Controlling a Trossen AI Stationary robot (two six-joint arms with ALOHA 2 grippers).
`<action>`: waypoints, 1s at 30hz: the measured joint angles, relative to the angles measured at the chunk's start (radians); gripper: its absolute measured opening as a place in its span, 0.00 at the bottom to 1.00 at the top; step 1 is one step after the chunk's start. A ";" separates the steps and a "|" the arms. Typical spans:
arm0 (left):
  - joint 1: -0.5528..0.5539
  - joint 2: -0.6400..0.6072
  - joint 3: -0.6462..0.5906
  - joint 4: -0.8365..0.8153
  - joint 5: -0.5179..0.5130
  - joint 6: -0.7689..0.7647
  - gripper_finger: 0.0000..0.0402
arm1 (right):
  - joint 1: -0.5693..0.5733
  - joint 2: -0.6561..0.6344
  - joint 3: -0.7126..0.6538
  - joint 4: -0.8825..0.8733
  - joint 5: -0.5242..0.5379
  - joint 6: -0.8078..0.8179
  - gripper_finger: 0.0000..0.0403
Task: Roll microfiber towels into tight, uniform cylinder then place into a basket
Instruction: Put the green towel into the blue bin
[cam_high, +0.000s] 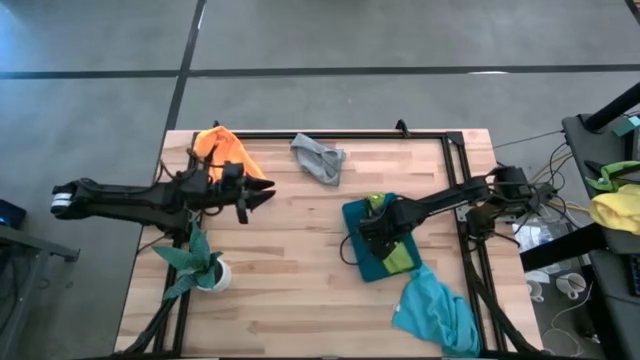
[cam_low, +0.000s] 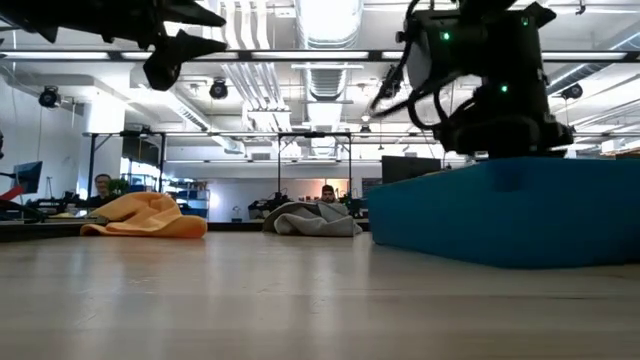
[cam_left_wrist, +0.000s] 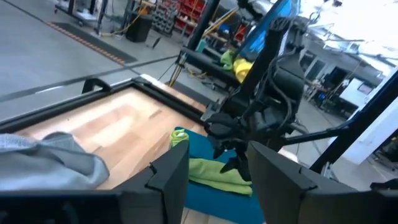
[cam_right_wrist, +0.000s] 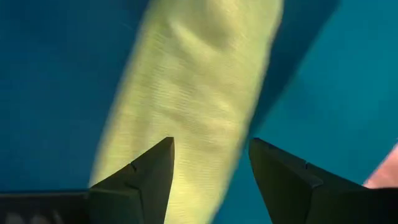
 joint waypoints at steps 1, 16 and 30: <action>0.000 -0.005 0.000 0.000 0.000 0.001 0.37 | 0.000 -0.018 0.005 0.014 0.000 0.001 0.50; -0.002 0.024 -0.001 -0.008 0.008 -0.004 0.37 | 0.075 -0.004 0.021 0.198 -0.028 0.030 0.50; -0.078 0.306 0.016 0.133 0.100 0.007 0.37 | 0.021 0.075 0.020 -0.107 -0.055 0.142 0.50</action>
